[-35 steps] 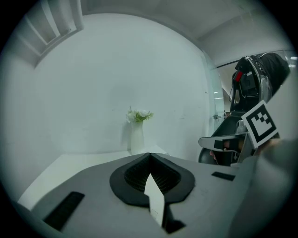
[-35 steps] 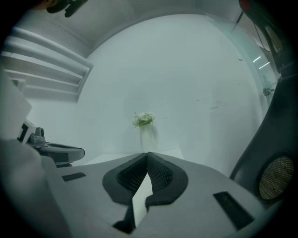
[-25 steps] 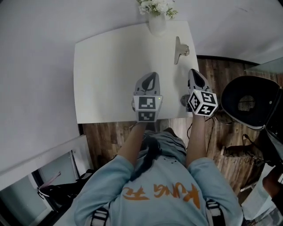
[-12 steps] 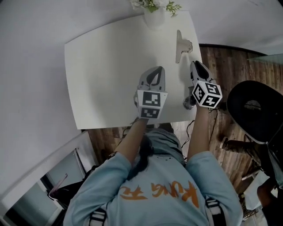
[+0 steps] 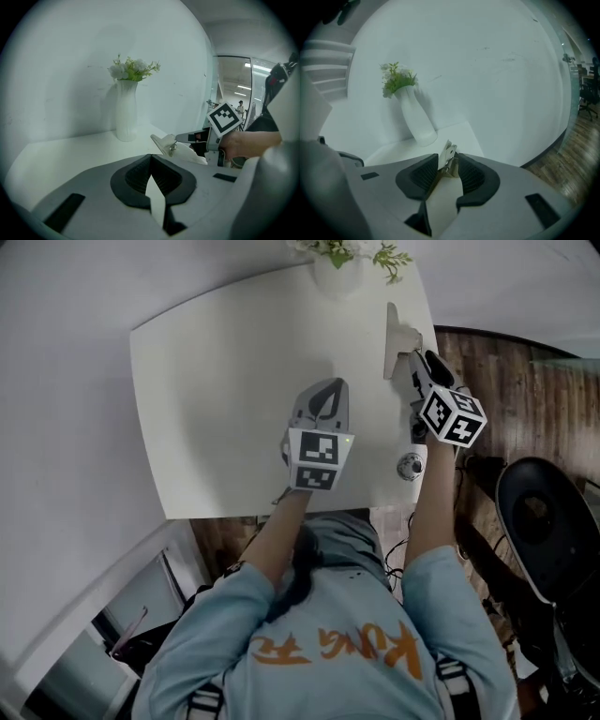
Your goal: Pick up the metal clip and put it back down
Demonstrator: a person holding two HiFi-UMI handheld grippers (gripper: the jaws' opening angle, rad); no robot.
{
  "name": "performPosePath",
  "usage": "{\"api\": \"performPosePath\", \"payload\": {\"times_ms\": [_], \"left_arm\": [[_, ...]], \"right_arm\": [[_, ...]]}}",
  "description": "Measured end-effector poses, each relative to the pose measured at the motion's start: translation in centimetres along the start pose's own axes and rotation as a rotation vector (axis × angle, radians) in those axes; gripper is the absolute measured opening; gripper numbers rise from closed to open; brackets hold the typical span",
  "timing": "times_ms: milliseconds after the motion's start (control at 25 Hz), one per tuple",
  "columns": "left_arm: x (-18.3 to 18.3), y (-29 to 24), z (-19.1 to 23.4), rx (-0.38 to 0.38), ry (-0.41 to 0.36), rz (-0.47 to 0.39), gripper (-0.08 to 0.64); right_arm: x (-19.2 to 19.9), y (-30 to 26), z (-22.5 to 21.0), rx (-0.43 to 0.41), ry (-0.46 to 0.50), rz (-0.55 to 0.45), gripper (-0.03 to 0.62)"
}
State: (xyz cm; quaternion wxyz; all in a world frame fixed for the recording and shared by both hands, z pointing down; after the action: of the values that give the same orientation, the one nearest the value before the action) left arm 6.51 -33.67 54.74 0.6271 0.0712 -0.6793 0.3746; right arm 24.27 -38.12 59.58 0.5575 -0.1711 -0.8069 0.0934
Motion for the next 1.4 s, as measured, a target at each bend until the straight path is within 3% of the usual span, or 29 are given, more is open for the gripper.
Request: {"api": "performPosePath", "payload": {"times_ms": [360,600,760,1120,1400], "left_arm": [[0.2,0.9,4.0,-0.062,0.015,0.007,0.020],[-0.1,2.3,4.7,-0.083,0.019,-0.009,0.020],[-0.2,3.9,4.3,-0.103,0.040,-0.033,0.020],[-0.2,9.4,2.1,-0.184,0.089,-0.119,0.020],[-1.0,15.0,-0.6,-0.257,0.144,-0.245,0.020]], "right_arm": [[0.9,-3.8,0.0,0.007,-0.011,0.109,0.149],[0.7,-3.6,1.7,-0.027,-0.060,0.090,0.069],[0.5,-2.5,4.0,-0.053,-0.009,0.102,0.039],[-1.5,7.2,8.4,-0.059,0.126,-0.048,0.034],[-4.4,16.3,9.9,-0.094,0.284,-0.134,0.034]]}}
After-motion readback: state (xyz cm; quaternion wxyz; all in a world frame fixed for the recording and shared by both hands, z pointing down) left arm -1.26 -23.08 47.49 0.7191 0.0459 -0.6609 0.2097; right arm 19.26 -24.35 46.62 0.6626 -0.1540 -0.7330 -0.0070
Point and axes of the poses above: the fingertips, and each gripper's own axes: y backward along the fingers, z to its left, x out of its underside, the point moved 1 cm from there along y, backward along the fingers, and after that the axes turned 9 degrees about -z, right-handed, at the moved point
